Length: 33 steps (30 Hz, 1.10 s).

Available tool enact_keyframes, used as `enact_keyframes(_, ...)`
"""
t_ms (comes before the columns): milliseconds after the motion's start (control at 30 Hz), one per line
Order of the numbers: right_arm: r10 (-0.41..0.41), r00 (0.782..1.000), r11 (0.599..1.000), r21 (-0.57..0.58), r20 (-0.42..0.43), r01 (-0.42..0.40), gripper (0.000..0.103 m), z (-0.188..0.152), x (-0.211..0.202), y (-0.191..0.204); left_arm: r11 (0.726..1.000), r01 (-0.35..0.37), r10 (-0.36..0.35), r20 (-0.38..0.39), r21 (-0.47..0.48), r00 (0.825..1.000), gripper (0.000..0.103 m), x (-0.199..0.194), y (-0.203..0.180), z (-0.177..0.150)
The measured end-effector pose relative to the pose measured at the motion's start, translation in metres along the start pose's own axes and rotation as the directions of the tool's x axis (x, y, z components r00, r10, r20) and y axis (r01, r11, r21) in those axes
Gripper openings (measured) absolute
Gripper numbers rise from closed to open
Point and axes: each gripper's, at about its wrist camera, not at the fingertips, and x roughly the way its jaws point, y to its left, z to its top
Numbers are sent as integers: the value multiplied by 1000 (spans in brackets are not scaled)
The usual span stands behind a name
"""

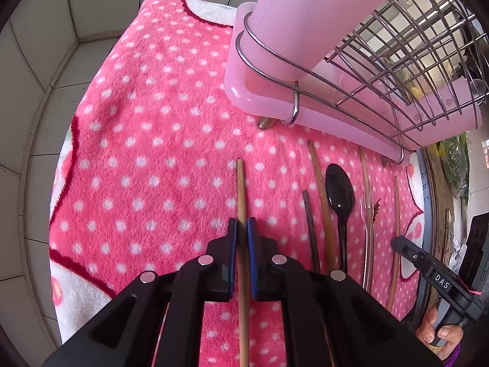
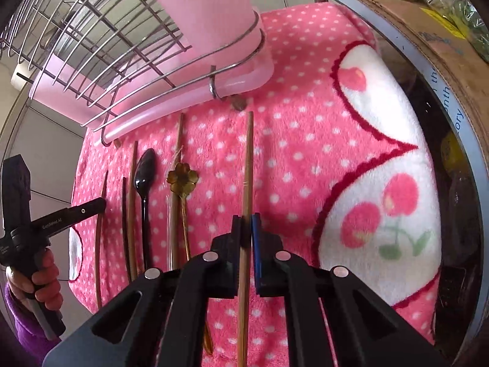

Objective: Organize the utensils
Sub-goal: 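Lift the wooden chopstick with the left tool while the right tool lifts its chopstick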

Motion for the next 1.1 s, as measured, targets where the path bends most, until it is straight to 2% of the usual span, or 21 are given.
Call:
enact_keyframes(100, 16, 999, 1000, 4, -33, -15, 9, -2, 7, -2, 1000, -6, 6, -37, -3, 999, 6, 2, -1, 6)
enact_keyframes(233, 62, 998, 998, -4, -31, -63, 37, 1, -1, 0, 1000, -26, 26, -88, 3, 996, 6, 5, -5, 13)
enact_keyframes(267, 64, 998, 998, -10, -20, -64, 40, 3, -5, -1, 999, -33, 33, -99, 7, 995, 6, 6, -7, 15)
enact_keyframes(467, 43, 999, 999, -19, 9, -43, 40, 20, -14, -6, 997, -67, 69, -113, 24, 991, 6, 10, -15, 19)
enact_keyframes(633, 10, 1000, 999, -42, -23, -11, 40, 33, 4, 0, 997, -65, 68, -89, 35, 994, 6, 14, -23, 20)
enact_keyframes(700, -16, 1000, 998, -65, -18, 15, 39, 36, 9, 3, 996, -69, 72, -77, 53, 994, 6, 14, -25, 18)
enact_keyframes(733, -39, 999, 995, -89, -10, 38, 35, 36, 10, 7, 995, -72, 77, -72, 62, 994, 6, 14, -27, 17)
enact_keyframes(767, -67, 998, 992, -105, 0, 66, 20, 36, 11, 9, 995, -75, 79, -67, 68, 995, 5, 13, -28, 17)
enact_keyframes(833, -67, 998, 992, -108, 8, 68, 8, 35, 11, 7, 998, -51, 54, -55, 46, 997, 5, 11, -29, 15)
enact_keyframes(967, 2, 999, 999, -55, 38, 0, 7, 28, -4, -9, 1000, 3, -3, -13, 19, 1000, 5, -2, -25, 10)
enact_keyframes(1100, 49, 993, 998, -36, 111, -45, 6, 21, -28, -15, 999, 26, -27, 73, 20, 997, 5, -24, -25, 0)
